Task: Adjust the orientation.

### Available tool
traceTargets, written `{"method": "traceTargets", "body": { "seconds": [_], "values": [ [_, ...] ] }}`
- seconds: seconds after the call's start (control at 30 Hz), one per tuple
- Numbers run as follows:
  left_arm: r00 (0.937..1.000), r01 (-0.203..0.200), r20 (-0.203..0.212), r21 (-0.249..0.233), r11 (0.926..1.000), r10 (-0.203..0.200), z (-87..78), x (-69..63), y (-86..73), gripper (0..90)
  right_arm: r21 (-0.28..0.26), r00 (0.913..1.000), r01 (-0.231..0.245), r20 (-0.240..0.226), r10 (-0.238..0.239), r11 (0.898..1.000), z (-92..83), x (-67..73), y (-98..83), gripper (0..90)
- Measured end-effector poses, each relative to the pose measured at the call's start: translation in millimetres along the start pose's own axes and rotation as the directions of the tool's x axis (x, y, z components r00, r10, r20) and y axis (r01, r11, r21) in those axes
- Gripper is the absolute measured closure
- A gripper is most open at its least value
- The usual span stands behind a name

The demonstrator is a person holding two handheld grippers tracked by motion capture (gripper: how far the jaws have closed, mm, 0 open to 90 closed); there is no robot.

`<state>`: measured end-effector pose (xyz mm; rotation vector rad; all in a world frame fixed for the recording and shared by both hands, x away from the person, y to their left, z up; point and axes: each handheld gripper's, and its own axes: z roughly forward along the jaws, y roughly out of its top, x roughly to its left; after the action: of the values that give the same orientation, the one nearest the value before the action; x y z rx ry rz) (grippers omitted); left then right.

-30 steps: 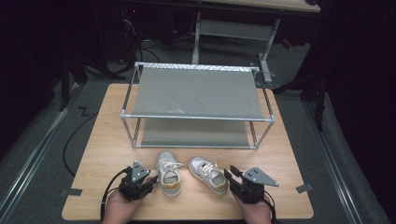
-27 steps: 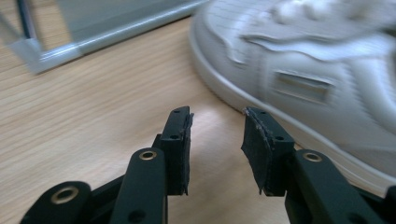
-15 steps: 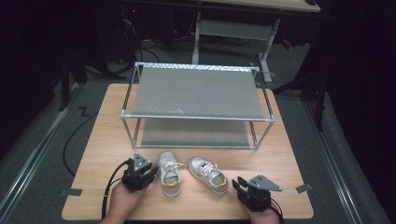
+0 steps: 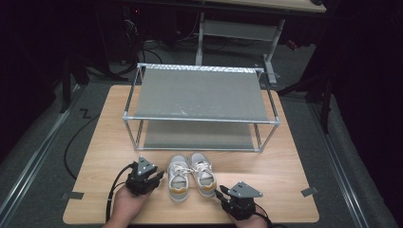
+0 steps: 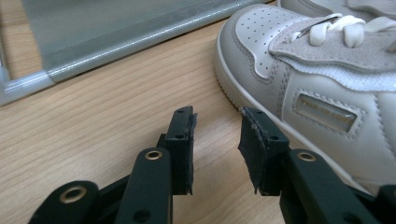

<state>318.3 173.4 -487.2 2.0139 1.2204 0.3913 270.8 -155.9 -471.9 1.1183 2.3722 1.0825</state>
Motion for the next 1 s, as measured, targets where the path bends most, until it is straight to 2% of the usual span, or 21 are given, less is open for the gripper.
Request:
{"method": "traceTargets", "body": {
  "seconds": [0.03,0.13,0.2,0.27,0.3,0.37,0.4,0.47,0.53,0.57,0.6,0.67,0.7,0.8,0.9,1.0],
  "values": [
    [0.9999,0.011,0.008,0.004,0.9999,-0.011,-0.9,-0.6,-1.3,65.3,-0.001,0.9997,0.02,-0.014,-0.02,1.0,2.0,2.9,1.5,70.4],
    [0.9998,0.004,0.019,0.013,0.9999,-0.005,-1.1,-4.1,-2.4,66.3,-0.013,0.9998,0.016,-0.012,-0.016,1.0,-0.3,-0.1,1.5,70.0],
    [0.9995,-0.009,0.029,0.021,0.9997,0.009,-1.3,-9.4,-3.2,68.0,-0.03,0.9999,-0.007,0.007,0.008,1.0,-2.5,-6.5,2.0,69.8],
    [0.9995,0.001,0.033,0.022,0.9998,-0.001,-2.5,-14.7,-4.1,68.2,-0.044,0.9981,-0.047,0.037,0.049,0.998,-1.3,-16.2,4.1,69.3],
    [0.9995,0.001,0.033,0.024,0.9997,-0.002,-3.3,-17.3,-4.7,68.2,-0.05,0.9975,-0.049,0.048,0.052,0.998,0.4,-19.1,5.0,69.0],
    [0.999,-0.012,0.044,0.039,0.9992,0.01,-3.7,-26.0,-7.4,69.5,-0.042,0.9947,-0.057,0.083,0.061,0.997,9.6,-28.0,9.8,68.7],
    [0.999,-0.012,0.044,0.039,0.9992,0.01,-3.7,-26.0,-7.4,70.4,-0.042,0.9947,-0.057,0.083,0.061,0.997,9.6,-28.0,9.8,68.7],
    [0.9992,-0.032,0.023,0.043,0.9986,0.031,-0.7,-28.5,-5.4,71.0,-0.025,0.9924,-0.049,0.112,0.051,0.999,24.1,-36.6,19.3,68.6],
    [0.9992,-0.031,0.027,0.039,0.9987,0.03,3.1,-28.1,-2.8,71.4,-0.022,0.9893,-0.098,0.107,0.099,0.995,36.7,-42.5,25.5,68.8],
    [0.9987,-0.044,0.026,0.039,0.9983,0.043,4.7,-29.6,-1.5,72.2,-0.014,0.9894,-0.103,0.102,0.104,0.995,42.8,-42.6,27.9,68.9],
    [0.9987,-0.044,0.026,0.039,0.9983,0.043,4.7,-29.6,-1.5,72.8,-0.014,0.9894,-0.103,0.102,0.104,0.995,42.8,-42.6,27.9,68.9],
    [0.9972,-0.068,0.033,0.038,0.997,0.067,8.9,-35.5,2.1,73.6,0.002,0.994,-0.069,0.085,0.068,0.998,50.1,-36.2,30.4,71.4],
    [0.9967,-0.078,0.024,0.034,0.9964,0.077,12.8,-42.2,5.1,76.9,0.007,0.9942,-0.044,0.098,0.043,0.999,48.4,-31.3,30.3,73.4],
    [0.9976,-0.066,0.022,0.031,0.9974,0.065,18.5,-47.4,9.3,80.4,0.014,0.9936,-0.048,0.103,0.047,0.999,43.9,-33.0,28.1,73.7],
    [0.9979,-0.059,0.028,0.021,0.998,0.059,27.5,-57.2,14.7,84.2,0.016,0.9916,-0.065,0.113,0.063,0.998,31.6,-42.1,19.0,73.9],
    [0.9974,-0.054,0.05,0.009,0.9985,0.053,39.3,-74.4,22.7,84.8,0.024,0.9885,-0.071,0.136,0.067,0.997,20.9,-50.7,12.9,73.9]
  ]
}}
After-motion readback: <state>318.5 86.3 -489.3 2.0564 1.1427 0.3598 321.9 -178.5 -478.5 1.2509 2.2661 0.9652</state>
